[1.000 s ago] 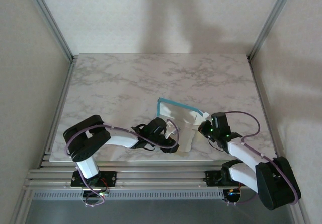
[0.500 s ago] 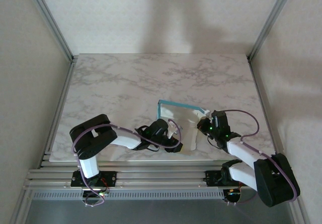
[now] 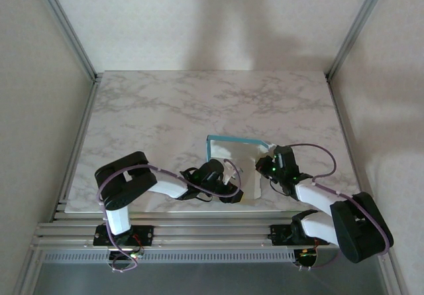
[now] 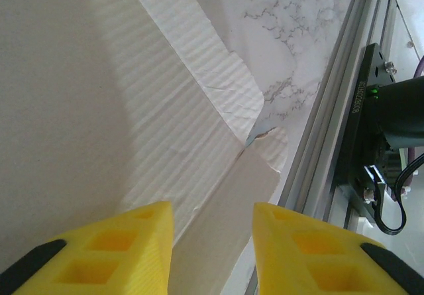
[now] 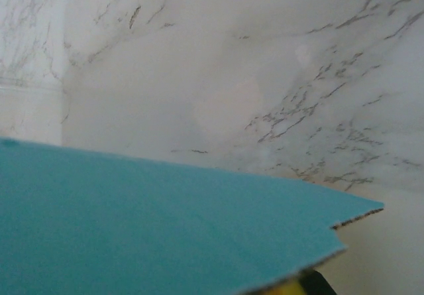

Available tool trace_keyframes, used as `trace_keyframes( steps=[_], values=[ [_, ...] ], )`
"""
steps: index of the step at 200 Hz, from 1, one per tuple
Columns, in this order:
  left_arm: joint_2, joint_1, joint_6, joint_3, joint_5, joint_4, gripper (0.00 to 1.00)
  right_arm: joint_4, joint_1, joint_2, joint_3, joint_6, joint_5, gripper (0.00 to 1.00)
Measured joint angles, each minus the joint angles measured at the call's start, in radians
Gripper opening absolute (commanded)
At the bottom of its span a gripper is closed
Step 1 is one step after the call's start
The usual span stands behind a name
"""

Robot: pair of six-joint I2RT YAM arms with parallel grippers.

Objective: Fold the paper box

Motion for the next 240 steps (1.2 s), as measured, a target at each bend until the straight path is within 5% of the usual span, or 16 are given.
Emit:
trace_keyframes(
  steps=[142,240],
  values=[
    [0.013,-0.013,-0.008,0.010,0.000,0.008,0.36,0.040,0.051,0.027,0.035,-0.005,0.089,0.00],
    [0.021,-0.013,-0.015,0.010,0.000,0.026,0.36,0.119,0.075,0.140,0.063,-0.013,0.036,0.00]
  ],
)
